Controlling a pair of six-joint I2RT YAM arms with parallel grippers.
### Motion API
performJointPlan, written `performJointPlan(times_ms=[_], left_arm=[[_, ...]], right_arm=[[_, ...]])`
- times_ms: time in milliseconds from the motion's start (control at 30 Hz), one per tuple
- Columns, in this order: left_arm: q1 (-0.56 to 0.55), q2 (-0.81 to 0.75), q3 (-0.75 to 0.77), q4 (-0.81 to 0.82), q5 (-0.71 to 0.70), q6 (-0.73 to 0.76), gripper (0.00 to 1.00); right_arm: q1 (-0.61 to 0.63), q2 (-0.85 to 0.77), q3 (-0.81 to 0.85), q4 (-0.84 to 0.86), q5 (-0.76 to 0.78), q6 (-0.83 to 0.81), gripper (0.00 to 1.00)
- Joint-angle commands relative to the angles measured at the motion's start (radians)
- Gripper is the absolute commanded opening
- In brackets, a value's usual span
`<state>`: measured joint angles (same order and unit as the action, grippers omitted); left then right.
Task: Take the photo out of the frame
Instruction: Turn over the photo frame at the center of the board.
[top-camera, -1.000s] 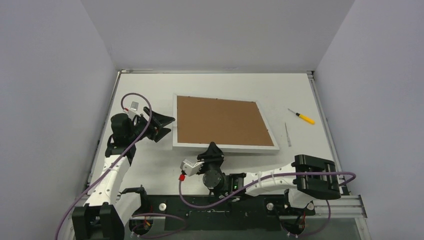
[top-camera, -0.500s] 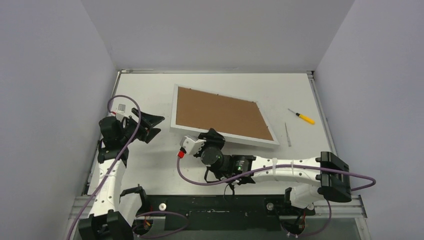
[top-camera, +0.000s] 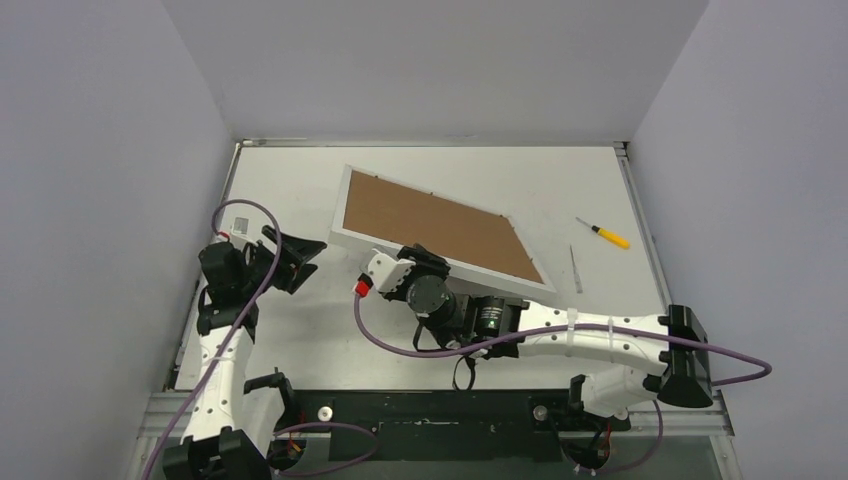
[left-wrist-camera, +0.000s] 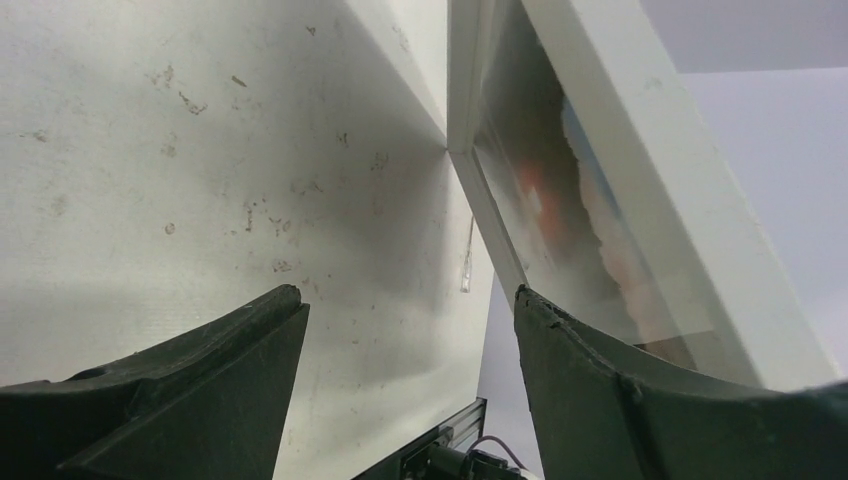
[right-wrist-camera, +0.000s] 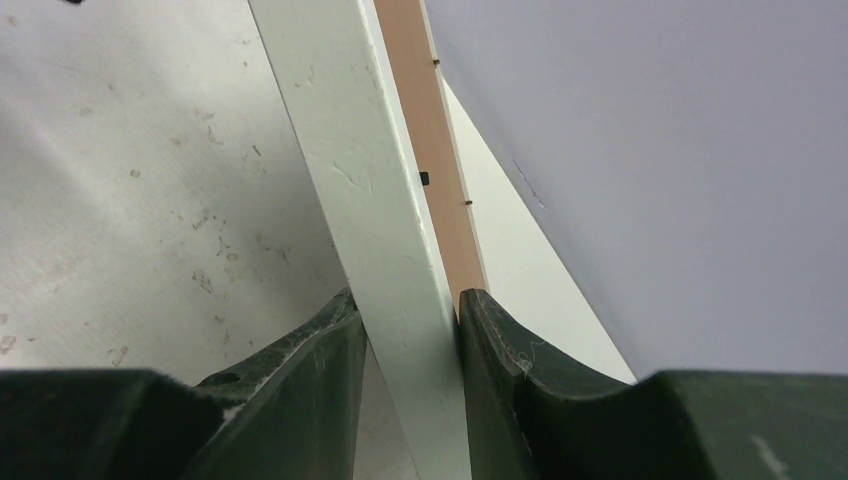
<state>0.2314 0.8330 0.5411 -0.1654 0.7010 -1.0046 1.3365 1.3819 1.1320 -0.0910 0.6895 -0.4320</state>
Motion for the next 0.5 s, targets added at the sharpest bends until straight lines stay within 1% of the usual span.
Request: performJointPlan(times_ms=[0,67,167,333,467], left_arm=[[0.005,-0.015,-0.053,0.143,0.002,0.001,0.73],[-0.004,-0.016,-0.094,0.242,0.003,-0.036,0.71],[-0.029,-0.01,-0.134,0.323,-0.008,-0.068,0.7],[-0.086,0.007,-0.129,0.334,-0.045,-0.062,0.7],[-0.112,0.011,-0.114,0.328,-0.065,-0.053,0.7]], right_arm=[[0.002,-0.119,0.098,0.168,0.004,0.131,0.05],[-0.003,-0.115,0.124,0.148,0.012,0.138,0.05],[-0.017,-0.096,0.179,0.096,0.019,0.157,0.05],[-0.032,-0.084,0.264,-0.004,-0.007,0.183,0.05],[-0.036,-0.058,0.331,-0.057,-0.023,0.16,0.05]])
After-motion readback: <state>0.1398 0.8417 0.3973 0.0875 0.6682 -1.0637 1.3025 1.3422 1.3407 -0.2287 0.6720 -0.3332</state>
